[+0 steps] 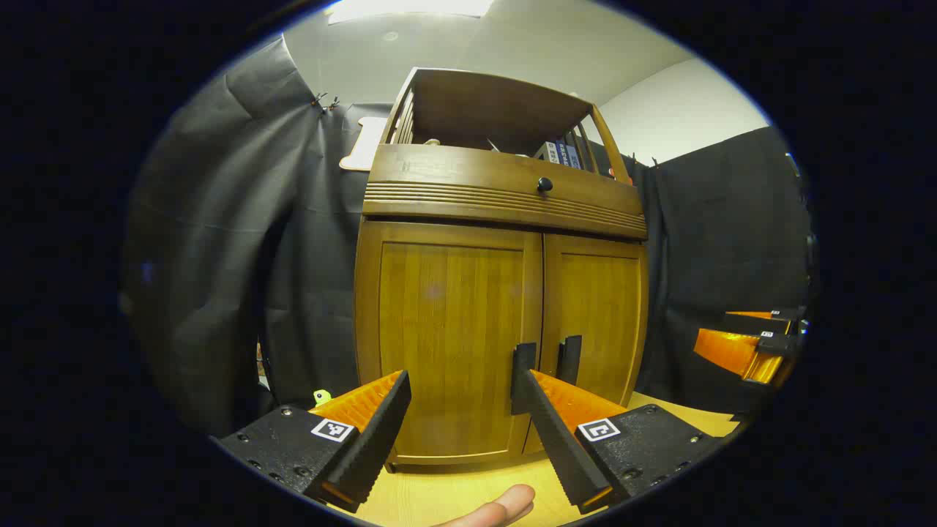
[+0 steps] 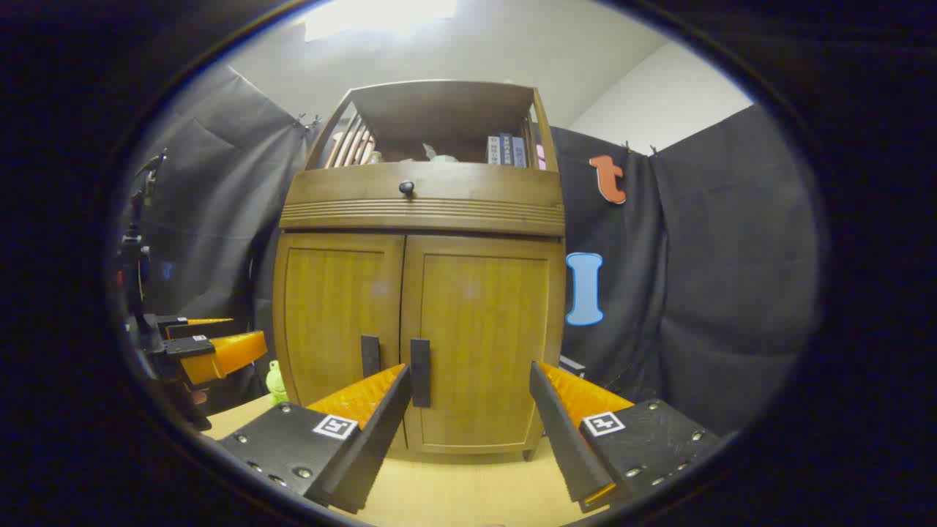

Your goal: Open the right door of the double-door shoe cabinet with the right hand, and open the left door with the left hand.

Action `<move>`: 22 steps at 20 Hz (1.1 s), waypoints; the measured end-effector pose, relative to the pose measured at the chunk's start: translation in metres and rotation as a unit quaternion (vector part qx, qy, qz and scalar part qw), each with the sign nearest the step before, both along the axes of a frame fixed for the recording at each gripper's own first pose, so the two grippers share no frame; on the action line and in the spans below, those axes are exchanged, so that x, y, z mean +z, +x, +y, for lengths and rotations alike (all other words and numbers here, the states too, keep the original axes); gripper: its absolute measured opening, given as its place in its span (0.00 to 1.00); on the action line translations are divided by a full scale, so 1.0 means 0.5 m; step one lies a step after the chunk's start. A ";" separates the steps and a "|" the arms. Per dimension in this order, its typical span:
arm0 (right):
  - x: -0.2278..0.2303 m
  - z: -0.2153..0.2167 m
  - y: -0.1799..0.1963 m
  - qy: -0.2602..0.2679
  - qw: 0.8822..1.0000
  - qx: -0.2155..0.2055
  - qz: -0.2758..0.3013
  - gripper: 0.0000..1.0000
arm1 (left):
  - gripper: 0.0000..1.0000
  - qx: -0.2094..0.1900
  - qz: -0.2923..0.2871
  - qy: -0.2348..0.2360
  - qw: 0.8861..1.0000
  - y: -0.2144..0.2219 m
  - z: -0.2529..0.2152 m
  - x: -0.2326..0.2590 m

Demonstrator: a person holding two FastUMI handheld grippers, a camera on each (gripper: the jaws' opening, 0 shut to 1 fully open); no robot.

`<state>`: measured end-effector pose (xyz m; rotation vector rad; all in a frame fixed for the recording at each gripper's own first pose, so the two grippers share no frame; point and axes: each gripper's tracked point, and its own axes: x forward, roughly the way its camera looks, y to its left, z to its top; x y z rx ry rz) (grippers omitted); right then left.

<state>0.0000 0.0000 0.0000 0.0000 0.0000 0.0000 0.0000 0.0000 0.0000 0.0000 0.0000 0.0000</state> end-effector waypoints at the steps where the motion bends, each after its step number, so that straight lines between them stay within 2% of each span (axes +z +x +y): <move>1: -0.001 0.002 0.002 0.001 1.000 0.005 0.000 0.96 | 0.95 -0.001 0.002 -0.001 1.000 0.001 0.001 -0.002; 3: 0.006 0.005 0.005 0.008 1.000 0.009 -0.006 0.96 | 0.92 0.001 0.006 -0.001 1.000 0.005 0.003 -0.006; 9: 0.009 -0.014 0.010 0.029 1.000 0.002 -0.002 0.96 | 0.92 0.012 0.014 -0.005 1.000 0.013 0.007 -0.006; 13: 0.004 -0.038 0.010 0.078 0.997 -0.015 0.009 0.96 | 0.92 0.013 0.016 -0.008 1.000 0.018 0.009 -0.008; 14: 0.002 -0.033 0.013 0.080 0.997 -0.010 0.012 0.97 | 0.96 0.013 0.016 -0.007 1.000 0.018 0.010 -0.008; 16: -0.001 -0.026 0.028 0.063 0.998 -0.008 0.014 0.97 | 0.96 0.013 0.015 -0.006 1.000 0.017 0.009 -0.008; 17: -0.001 -0.027 0.037 0.051 0.999 -0.013 0.014 0.96 | 0.92 0.013 0.014 -0.006 1.000 0.018 0.010 -0.007; 18: -0.005 -0.025 0.047 0.039 0.999 -0.014 0.016 0.97 | 0.96 0.014 0.015 -0.006 1.000 0.018 0.011 -0.008; 19: -0.007 -0.015 0.057 0.032 0.999 -0.010 0.017 0.97 | 0.92 0.014 0.016 -0.007 1.000 0.019 0.011 -0.008; 21: -0.012 0.011 0.076 0.036 0.999 0.005 0.018 0.97 | 0.92 0.016 0.018 -0.011 1.000 0.022 0.015 -0.010; 22: -0.014 0.019 0.090 0.036 0.999 0.010 0.018 0.99 | 0.96 0.017 0.019 -0.012 1.000 0.023 0.016 -0.011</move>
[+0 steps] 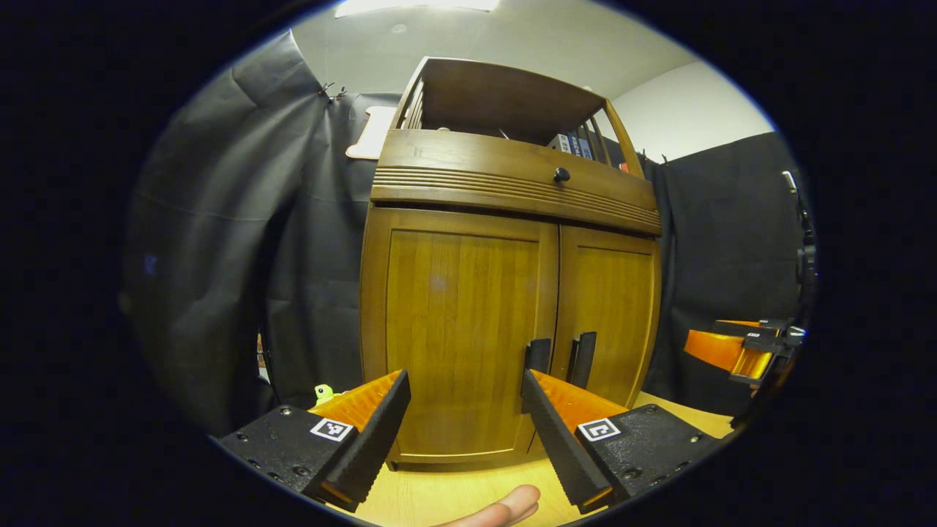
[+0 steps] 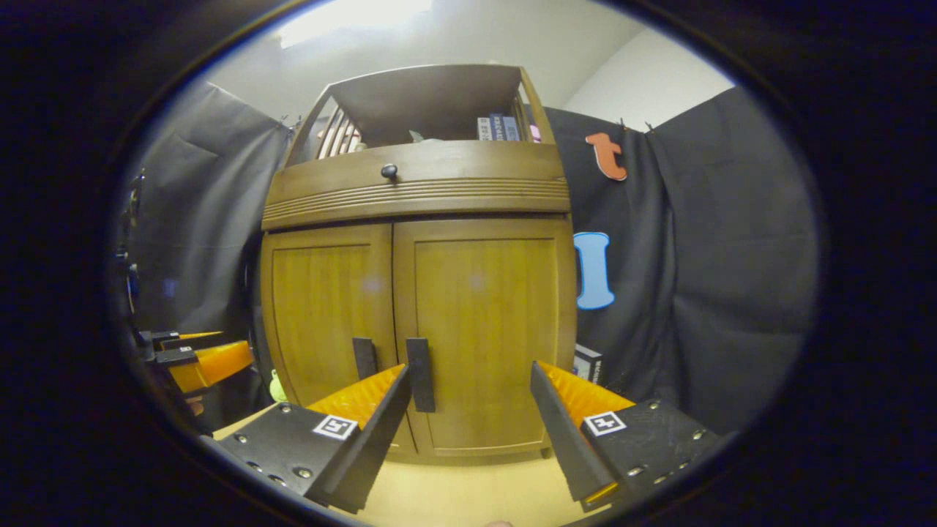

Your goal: Open the right door of the double-door shoe cabinet with the right hand, and open the left door with the left hand.

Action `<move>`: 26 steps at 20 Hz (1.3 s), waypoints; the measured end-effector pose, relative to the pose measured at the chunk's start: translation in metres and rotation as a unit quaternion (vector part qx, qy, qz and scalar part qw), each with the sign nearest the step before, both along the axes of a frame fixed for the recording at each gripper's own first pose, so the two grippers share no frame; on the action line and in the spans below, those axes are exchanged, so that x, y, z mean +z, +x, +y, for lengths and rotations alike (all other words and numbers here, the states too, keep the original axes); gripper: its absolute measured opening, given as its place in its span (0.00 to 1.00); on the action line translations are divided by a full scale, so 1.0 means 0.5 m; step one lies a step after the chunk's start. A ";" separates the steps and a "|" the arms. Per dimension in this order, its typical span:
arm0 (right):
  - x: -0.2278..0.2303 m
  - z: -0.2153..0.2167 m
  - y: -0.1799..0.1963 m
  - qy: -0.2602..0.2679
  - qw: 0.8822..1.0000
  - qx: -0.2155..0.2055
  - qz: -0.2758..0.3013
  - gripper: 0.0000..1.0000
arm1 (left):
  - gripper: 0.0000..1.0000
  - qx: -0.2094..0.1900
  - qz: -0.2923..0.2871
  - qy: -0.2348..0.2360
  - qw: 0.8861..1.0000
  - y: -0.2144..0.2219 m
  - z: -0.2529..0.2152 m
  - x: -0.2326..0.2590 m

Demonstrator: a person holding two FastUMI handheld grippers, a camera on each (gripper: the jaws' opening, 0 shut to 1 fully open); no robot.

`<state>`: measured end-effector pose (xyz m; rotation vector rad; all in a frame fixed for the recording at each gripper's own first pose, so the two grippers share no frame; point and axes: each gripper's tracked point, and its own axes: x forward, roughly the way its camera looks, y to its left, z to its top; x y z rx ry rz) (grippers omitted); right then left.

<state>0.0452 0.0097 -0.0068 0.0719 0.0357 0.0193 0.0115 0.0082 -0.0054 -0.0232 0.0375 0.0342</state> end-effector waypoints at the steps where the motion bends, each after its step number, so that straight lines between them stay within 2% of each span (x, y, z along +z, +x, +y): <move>1: -0.006 0.009 0.019 -0.003 1.000 0.003 0.002 0.95 | 0.92 0.001 0.001 0.000 1.000 0.001 0.003 0.001; 5: -0.044 0.072 0.099 -0.004 0.999 0.031 0.018 0.94 | 0.92 0.010 0.006 -0.006 1.000 0.015 0.029 -0.006; 7: -0.062 0.095 0.133 0.004 0.999 0.043 0.025 0.95 | 0.92 0.001 0.007 -0.008 1.000 0.020 0.034 -0.002; 8: -0.067 0.103 0.151 0.006 0.999 0.046 0.027 0.97 | 0.96 -0.005 0.006 -0.007 1.000 0.025 0.035 -0.001; 9: -0.073 0.108 0.169 0.008 0.998 0.047 0.028 0.97 | 0.92 -0.007 0.006 -0.007 1.000 0.027 0.040 -0.001; 12: -0.095 0.131 0.211 0.018 0.997 0.063 0.034 0.98 | 0.92 0.002 0.010 -0.008 1.000 0.040 0.063 -0.004; 13: -0.105 0.139 0.221 0.017 0.997 0.068 0.039 0.95 | 0.92 0.001 0.015 -0.011 1.000 0.043 0.064 -0.009; 15: -0.124 0.157 0.239 0.011 0.996 0.075 0.046 0.96 | 0.92 -0.007 0.026 -0.021 0.999 0.049 0.060 -0.018; 16: -0.132 0.157 0.244 0.006 0.996 0.075 0.051 0.96 | 0.96 -0.012 0.027 -0.025 0.999 0.049 0.056 -0.017; 19: -0.161 0.158 0.281 -0.002 0.996 0.058 0.068 0.96 | 0.93 -0.032 0.025 -0.024 0.999 0.042 0.038 -0.016; 21: -0.176 0.142 0.289 0.015 0.995 0.055 0.084 0.81 | 0.93 -0.039 0.023 -0.026 0.999 0.043 0.034 -0.012; 22: -0.175 0.156 0.285 0.039 0.992 0.081 0.084 0.65 | 0.96 -0.035 0.023 -0.026 0.999 0.043 0.037 -0.013; 24: -0.182 0.161 0.289 0.032 0.991 0.098 0.086 0.33 | 0.92 -0.024 0.026 -0.025 0.999 0.047 0.045 -0.017; 26: -0.179 0.158 0.271 0.026 0.991 0.104 0.084 0.30 | 0.93 -0.021 0.030 -0.026 0.999 0.052 0.048 -0.023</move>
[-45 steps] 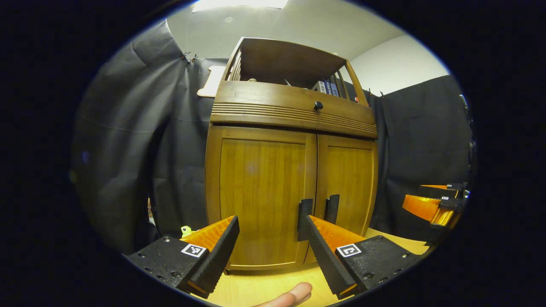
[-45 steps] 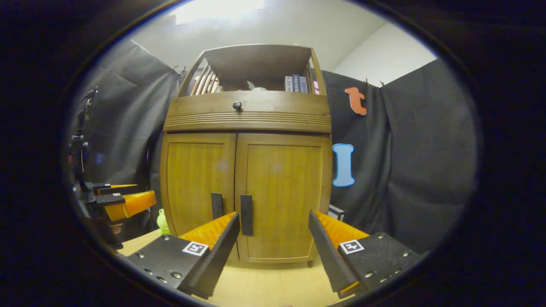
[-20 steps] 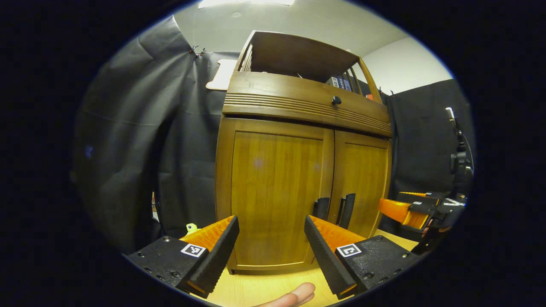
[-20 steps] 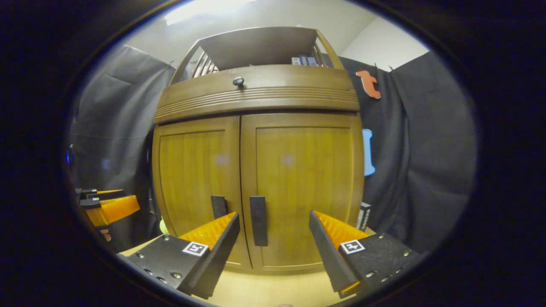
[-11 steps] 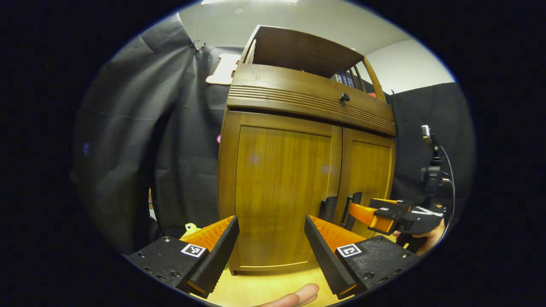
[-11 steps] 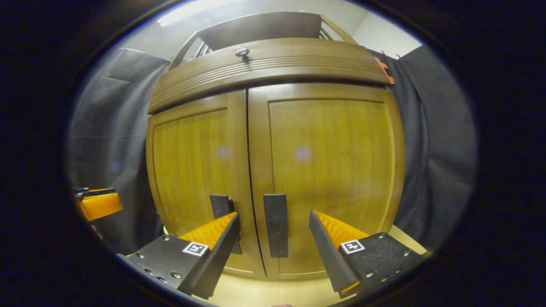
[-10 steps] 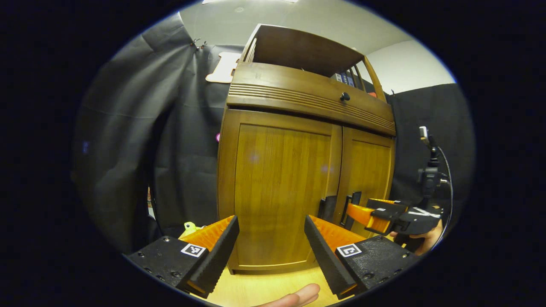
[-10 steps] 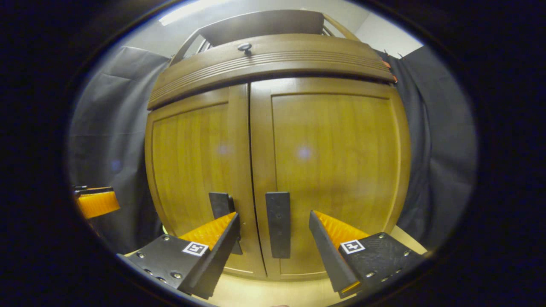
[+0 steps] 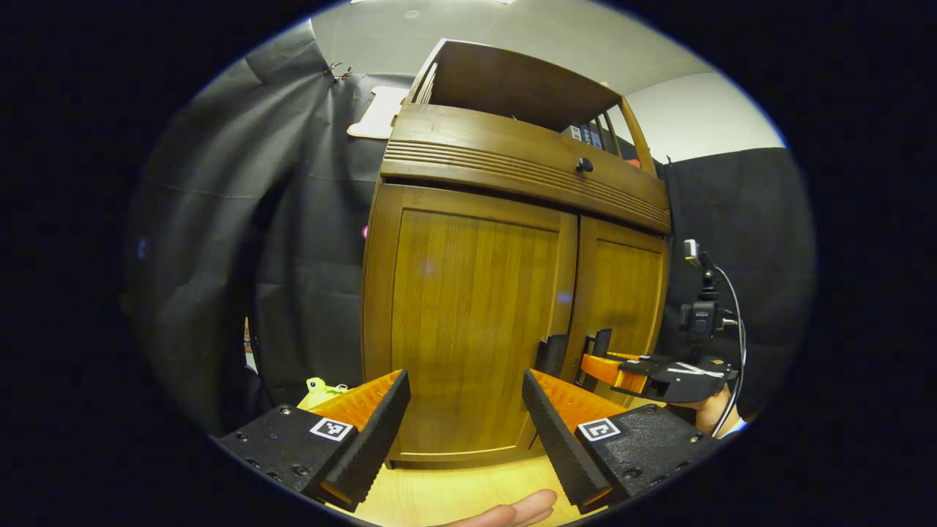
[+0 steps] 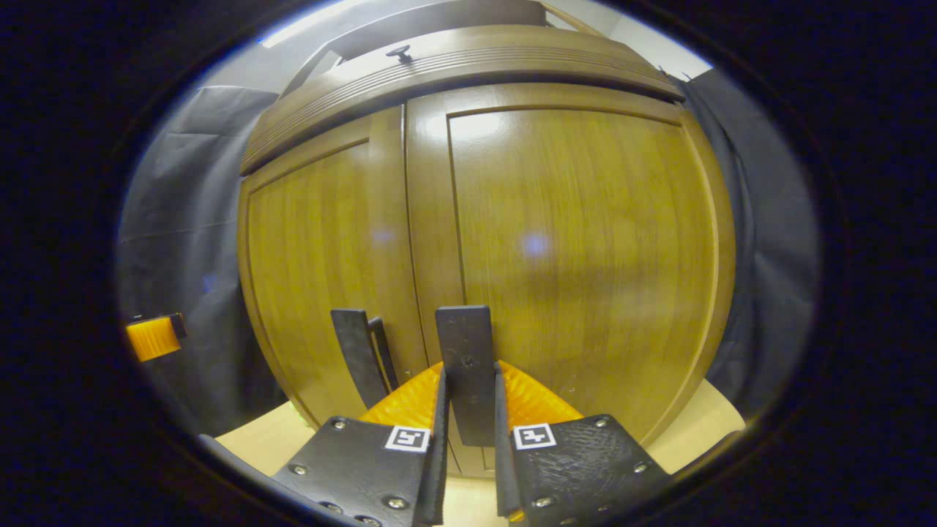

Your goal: Open the right door of the double-door shoe cabinet with the right hand, and open the left door with the left hand.

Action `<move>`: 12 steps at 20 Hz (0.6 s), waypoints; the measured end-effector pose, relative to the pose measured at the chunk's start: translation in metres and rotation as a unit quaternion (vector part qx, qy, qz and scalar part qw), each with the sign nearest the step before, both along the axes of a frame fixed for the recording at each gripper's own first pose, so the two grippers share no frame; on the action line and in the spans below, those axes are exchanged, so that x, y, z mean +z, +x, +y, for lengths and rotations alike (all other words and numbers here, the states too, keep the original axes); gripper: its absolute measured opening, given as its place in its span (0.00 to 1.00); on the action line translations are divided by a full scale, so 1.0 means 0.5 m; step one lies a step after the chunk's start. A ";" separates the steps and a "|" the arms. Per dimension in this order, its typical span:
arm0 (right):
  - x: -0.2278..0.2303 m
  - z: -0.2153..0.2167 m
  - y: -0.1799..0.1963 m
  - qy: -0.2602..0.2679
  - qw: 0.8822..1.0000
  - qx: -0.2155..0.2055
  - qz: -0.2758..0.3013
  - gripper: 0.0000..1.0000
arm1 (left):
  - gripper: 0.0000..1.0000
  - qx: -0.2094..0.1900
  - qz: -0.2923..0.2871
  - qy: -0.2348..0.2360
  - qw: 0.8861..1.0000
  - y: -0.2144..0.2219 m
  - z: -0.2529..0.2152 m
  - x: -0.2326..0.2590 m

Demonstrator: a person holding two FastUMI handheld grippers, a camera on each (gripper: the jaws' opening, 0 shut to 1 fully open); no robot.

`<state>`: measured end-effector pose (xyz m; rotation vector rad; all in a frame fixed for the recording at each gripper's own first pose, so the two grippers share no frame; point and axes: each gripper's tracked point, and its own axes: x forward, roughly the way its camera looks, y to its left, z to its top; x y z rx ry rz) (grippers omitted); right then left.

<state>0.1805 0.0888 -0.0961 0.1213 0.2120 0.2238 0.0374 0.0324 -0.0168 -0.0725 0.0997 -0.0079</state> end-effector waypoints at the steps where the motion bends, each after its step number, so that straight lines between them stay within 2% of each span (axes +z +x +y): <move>1: 0.004 -0.001 -0.009 0.000 1.000 0.002 0.000 0.27 | 0.93 0.003 0.002 0.000 1.000 0.003 0.001 -0.002; 3: 0.010 -0.003 -0.009 -0.003 1.000 0.010 -0.002 0.24 | 0.96 0.011 0.005 0.003 1.000 0.008 0.009 -0.005; 4: 0.008 0.000 -0.008 -0.003 1.000 0.013 -0.002 0.27 | 0.92 0.013 0.005 0.004 1.000 0.008 0.010 -0.007; 5: 0.010 0.000 -0.007 -0.002 1.000 0.015 -0.002 0.27 | 0.96 0.014 0.007 0.004 1.000 0.008 0.010 -0.009; 7: 0.006 0.000 -0.004 -0.005 1.000 0.018 -0.005 0.27 | 0.92 0.016 0.008 0.005 1.000 0.008 0.009 -0.010; 8: 0.006 0.002 -0.003 -0.001 1.000 0.019 -0.005 0.27 | 0.96 0.016 0.008 0.008 1.000 0.009 0.008 -0.011; 10: 0.004 0.004 -0.002 0.001 1.000 0.023 -0.007 0.27 | 0.92 0.013 0.005 0.015 1.000 0.008 -0.002 -0.010; 11: 0.005 0.004 -0.001 0.002 1.000 0.026 -0.009 0.27 | 0.96 0.010 0.005 0.020 1.000 0.007 -0.008 -0.010; 12: 0.004 0.004 -0.001 0.005 1.000 0.028 -0.009 0.27 | 0.93 0.007 0.004 0.023 1.000 0.006 -0.012 -0.012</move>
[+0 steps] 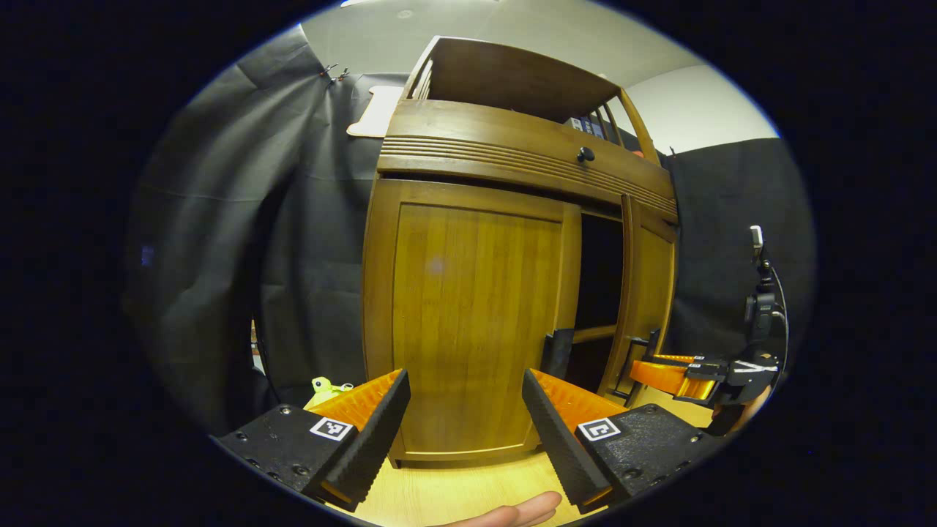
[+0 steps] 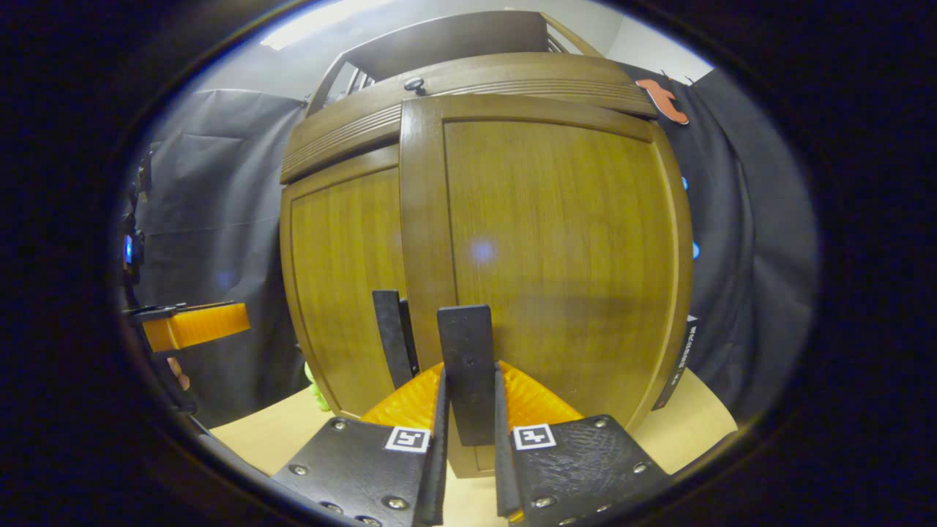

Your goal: Open the right door of the double-door shoe cabinet with the right hand, and open the left door with the left hand.

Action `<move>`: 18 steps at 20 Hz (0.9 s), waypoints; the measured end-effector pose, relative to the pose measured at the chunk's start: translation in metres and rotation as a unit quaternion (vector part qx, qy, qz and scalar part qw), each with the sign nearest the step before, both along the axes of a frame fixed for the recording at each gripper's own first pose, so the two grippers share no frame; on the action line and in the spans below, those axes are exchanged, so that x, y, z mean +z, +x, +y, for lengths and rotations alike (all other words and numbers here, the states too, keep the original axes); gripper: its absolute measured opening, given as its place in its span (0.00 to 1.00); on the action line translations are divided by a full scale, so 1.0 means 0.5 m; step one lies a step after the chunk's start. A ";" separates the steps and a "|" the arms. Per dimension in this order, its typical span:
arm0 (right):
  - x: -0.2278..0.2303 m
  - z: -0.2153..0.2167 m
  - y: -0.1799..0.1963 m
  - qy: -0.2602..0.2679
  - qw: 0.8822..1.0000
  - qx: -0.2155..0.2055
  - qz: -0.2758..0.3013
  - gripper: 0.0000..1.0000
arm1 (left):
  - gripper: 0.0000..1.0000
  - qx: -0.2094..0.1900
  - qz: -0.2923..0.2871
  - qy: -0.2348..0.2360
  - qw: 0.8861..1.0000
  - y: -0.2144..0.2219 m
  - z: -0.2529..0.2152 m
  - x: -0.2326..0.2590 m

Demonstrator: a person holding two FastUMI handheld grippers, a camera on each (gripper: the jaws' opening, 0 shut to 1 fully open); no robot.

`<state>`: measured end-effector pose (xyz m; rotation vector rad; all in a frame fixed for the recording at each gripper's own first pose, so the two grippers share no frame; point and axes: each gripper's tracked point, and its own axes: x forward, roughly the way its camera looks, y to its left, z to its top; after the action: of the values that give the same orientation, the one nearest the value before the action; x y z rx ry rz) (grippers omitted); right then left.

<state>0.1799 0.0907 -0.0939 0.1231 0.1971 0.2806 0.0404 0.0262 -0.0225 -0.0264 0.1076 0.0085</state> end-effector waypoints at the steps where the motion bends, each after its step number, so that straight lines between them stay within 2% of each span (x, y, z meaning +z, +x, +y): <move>1: 0.001 0.001 0.001 0.001 1.000 0.002 -0.001 0.27 | 0.96 -0.003 -0.001 0.002 1.000 -0.002 -0.006 0.002; 4: -0.003 0.000 0.004 0.000 1.000 0.005 -0.004 0.27 | 0.93 -0.011 -0.004 0.006 1.000 -0.005 -0.021 0.003; 5: -0.002 0.001 0.003 -0.001 1.000 0.007 -0.004 0.27 | 0.96 -0.014 -0.005 0.008 1.000 -0.005 -0.025 0.003; 6: -0.001 0.000 0.003 0.001 1.000 0.008 -0.005 0.27 | 0.92 -0.016 -0.004 0.008 1.000 -0.004 -0.029 0.002; 9: 0.011 0.005 0.002 0.016 1.000 0.011 -0.007 0.21 | 0.96 -0.015 0.001 0.008 1.000 0.000 -0.028 -0.004; 10: 0.007 0.002 0.001 0.014 1.000 0.013 -0.008 0.25 | 0.96 -0.012 0.002 0.008 1.000 0.000 -0.028 -0.005; 11: 0.010 -0.001 0.000 0.015 1.000 0.011 -0.008 0.25 | 0.92 -0.010 0.003 0.007 1.000 0.001 -0.027 -0.006; 12: 0.013 -0.006 -0.003 0.016 1.000 0.009 -0.009 0.21 | 0.96 -0.010 0.006 0.009 1.000 0.003 -0.025 -0.009; 17: 0.020 -0.028 -0.025 0.027 1.000 -0.001 -0.014 0.21 | 0.96 -0.004 0.006 0.008 1.000 0.008 -0.023 -0.011; 18: 0.023 -0.038 -0.034 0.025 1.000 -0.004 -0.017 0.21 | 0.92 -0.007 0.007 0.011 1.000 0.009 -0.027 -0.013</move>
<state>0.1628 0.0715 -0.0822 0.1684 0.1561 0.2795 0.0448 0.0130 -0.0291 -0.0046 0.1211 -0.0036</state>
